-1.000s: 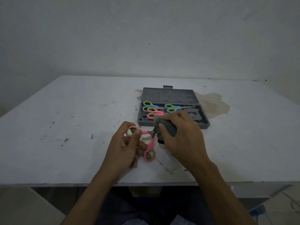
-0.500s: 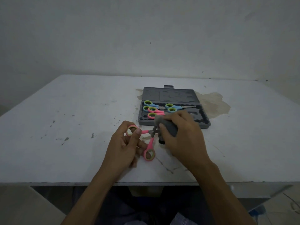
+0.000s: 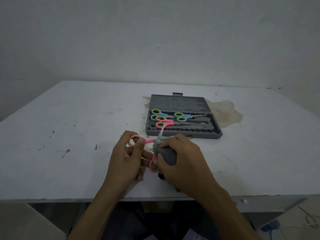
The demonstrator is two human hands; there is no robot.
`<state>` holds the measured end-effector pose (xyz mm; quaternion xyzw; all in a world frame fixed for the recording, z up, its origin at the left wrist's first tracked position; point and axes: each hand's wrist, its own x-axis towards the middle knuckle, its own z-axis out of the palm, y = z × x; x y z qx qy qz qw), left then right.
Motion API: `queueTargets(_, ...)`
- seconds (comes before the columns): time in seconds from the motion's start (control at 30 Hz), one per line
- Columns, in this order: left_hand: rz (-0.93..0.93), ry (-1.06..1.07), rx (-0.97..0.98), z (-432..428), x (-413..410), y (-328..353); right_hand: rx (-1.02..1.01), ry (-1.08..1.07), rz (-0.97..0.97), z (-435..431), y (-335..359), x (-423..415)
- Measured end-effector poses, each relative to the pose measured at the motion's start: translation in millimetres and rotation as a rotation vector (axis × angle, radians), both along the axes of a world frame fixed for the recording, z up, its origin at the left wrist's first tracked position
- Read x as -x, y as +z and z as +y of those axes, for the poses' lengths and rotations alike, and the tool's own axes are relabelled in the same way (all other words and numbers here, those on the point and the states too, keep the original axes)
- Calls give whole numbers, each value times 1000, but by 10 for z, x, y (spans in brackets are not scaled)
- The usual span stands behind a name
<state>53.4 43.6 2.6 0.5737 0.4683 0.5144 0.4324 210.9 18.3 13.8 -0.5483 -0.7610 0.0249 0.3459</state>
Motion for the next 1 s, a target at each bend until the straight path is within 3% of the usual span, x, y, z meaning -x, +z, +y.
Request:
queueTargets(0.13, -13, -5, 8, -16, -14, 40, -123, -101, 192, 38, 135, -42)
queueTargets(0.27, -32, 2, 12, -37, -5, 61, -105, -59, 119, 123, 95, -4)
queueTargets(0.4, -67, 26, 41, -30, -4, 70, -141, -303, 229, 117, -85, -153)
queueTargets(0.57, -39, 3, 26, -21, 0, 37, -205, -73, 195, 25, -71, 74)
queueTargets(0.77, -140, 16, 80, -24, 4, 52, -122, -339, 265, 111, -90, -278)
queueTargets(1.0, -184, 11, 93, -37, -8, 93, -101, -323, 319, -64, -220, -430)
